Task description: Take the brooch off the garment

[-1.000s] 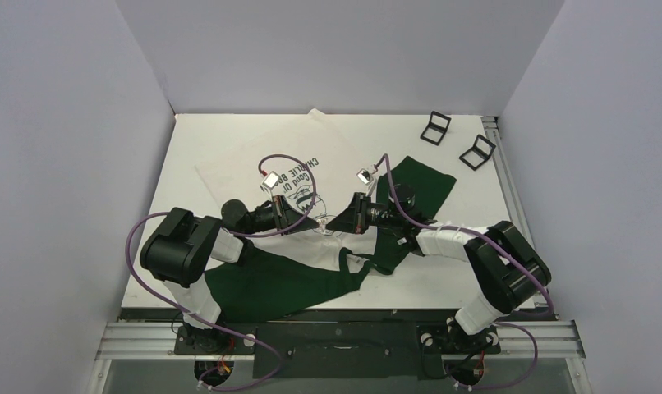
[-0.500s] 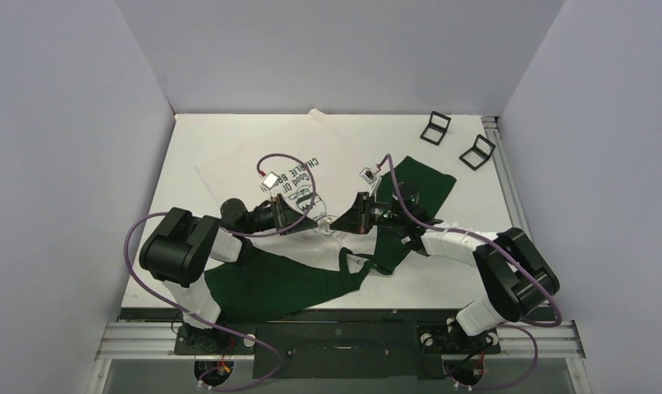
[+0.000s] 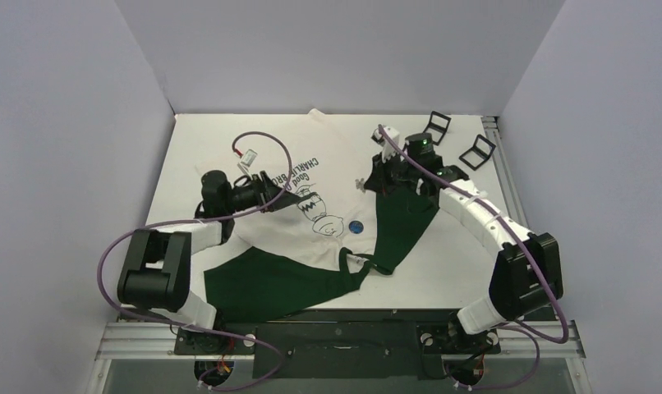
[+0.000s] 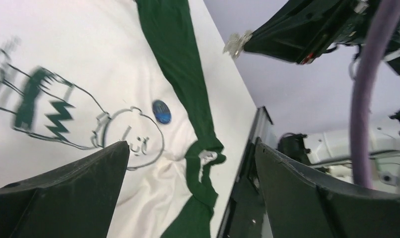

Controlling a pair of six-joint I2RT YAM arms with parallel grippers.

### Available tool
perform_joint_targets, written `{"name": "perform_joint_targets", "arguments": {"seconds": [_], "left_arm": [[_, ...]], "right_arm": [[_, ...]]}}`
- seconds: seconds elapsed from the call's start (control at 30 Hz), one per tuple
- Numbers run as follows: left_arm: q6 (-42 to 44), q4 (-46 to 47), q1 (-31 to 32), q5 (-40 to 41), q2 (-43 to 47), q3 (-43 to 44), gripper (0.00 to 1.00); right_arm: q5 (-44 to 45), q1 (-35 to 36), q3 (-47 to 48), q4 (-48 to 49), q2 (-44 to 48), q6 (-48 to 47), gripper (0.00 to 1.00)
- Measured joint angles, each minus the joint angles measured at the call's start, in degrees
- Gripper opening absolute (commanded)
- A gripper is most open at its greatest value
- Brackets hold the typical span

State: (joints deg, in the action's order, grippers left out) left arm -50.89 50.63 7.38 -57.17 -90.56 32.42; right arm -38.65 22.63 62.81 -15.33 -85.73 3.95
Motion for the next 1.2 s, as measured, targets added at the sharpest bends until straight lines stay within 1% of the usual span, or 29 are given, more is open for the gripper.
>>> {"name": "perform_joint_targets", "arguments": {"seconds": [0.1,0.23,0.37,0.47,0.53,0.63,0.87,1.07,1.2], "left_arm": [[11.82,-16.65,-1.49,2.51,4.59,6.51,0.96],[23.21,-32.89,-2.25,5.42,9.14,13.99,0.96],[29.99,-43.89,-2.93,6.84,10.84,19.23,0.96],[34.01,-51.67,-3.04,7.39,11.04,22.53,0.96],[36.33,-55.76,-3.04,7.48,11.19,24.37,0.96],[38.25,-59.71,-3.04,7.41,11.72,25.49,0.96],[39.10,-62.53,-3.04,6.34,11.87,25.51,0.96],[37.68,-62.40,-3.06,3.98,11.85,25.49,0.96],[36.22,-61.57,-3.30,2.34,11.67,25.49,0.96]], "right_arm": [[8.46,-2.80,8.24,-7.26,-0.42,-10.71,0.00],[21.66,-4.76,14.08,-10.60,-2.89,-23.67,0.00],[33.09,-6.14,19.67,-11.67,-11.30,-34.99,0.00],[39.21,-7.76,25.59,-12.41,-20.24,-42.10,0.00],[41.51,-9.53,28.98,-12.74,-24.96,-45.05,0.00],[44.41,-12.13,35.91,-13.73,-31.85,-48.68,0.00],[47.63,-16.00,52.63,-14.73,-42.97,-52.70,0.00],[48.74,-16.59,61.29,-14.82,-50.31,-54.31,0.00],[48.98,-16.59,64.96,-14.86,-54.69,-55.25,0.00]]}}
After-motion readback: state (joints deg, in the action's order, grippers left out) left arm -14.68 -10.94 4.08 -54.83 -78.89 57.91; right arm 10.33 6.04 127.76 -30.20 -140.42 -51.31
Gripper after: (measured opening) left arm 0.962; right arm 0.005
